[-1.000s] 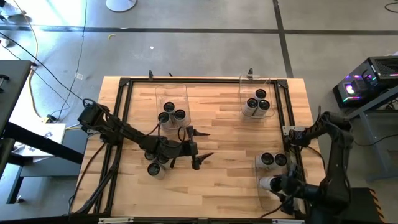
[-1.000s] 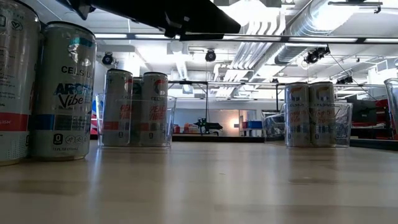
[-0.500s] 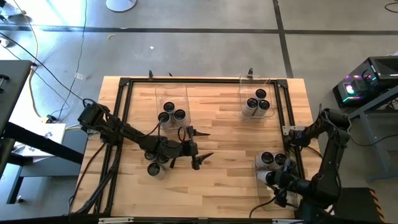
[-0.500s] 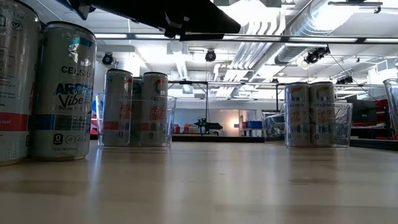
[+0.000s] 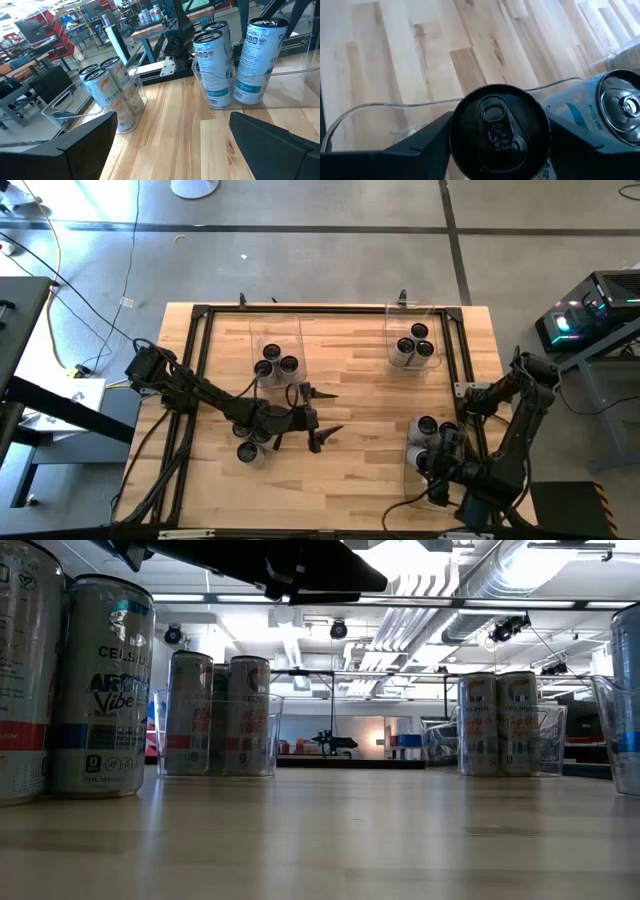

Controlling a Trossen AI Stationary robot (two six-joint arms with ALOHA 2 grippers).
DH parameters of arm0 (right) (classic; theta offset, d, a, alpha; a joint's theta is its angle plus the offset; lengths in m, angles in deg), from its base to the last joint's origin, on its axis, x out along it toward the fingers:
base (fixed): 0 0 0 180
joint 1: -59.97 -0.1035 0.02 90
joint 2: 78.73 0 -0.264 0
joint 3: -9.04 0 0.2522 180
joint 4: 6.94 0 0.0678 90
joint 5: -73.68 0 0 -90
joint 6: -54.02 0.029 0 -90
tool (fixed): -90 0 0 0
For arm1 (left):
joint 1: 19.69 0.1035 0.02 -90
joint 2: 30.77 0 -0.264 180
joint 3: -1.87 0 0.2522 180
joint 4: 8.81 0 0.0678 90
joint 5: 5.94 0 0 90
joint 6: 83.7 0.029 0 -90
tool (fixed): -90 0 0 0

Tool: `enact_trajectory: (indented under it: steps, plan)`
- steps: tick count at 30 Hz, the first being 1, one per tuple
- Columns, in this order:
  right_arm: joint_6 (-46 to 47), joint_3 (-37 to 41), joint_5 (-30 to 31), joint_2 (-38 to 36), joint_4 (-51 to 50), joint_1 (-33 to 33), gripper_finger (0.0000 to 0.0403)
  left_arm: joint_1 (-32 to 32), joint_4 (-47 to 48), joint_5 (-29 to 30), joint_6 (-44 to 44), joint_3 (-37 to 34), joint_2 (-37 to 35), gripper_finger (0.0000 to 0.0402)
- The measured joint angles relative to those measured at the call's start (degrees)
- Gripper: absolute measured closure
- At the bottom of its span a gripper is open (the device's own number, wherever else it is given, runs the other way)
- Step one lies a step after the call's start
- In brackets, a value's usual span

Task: Sort soda cans
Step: Put the white-blue soda can into the bottom transparent bin

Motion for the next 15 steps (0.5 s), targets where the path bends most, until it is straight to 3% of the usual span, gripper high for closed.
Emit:
enact_trajectory:
  steps: [4,15]
  plan:
    - [-0.07,-0.16,-0.65,-0.06,-1.13,1.53,0.0090,0.00,-0.01,0.00,-0.02,0.01,0.00,0.0021]
    - [0.70,-1.22,-1.76,-0.10,-2.42,2.69,0.0079,0.00,-0.02,0.00,-0.84,0.00,0.00,0.0021]
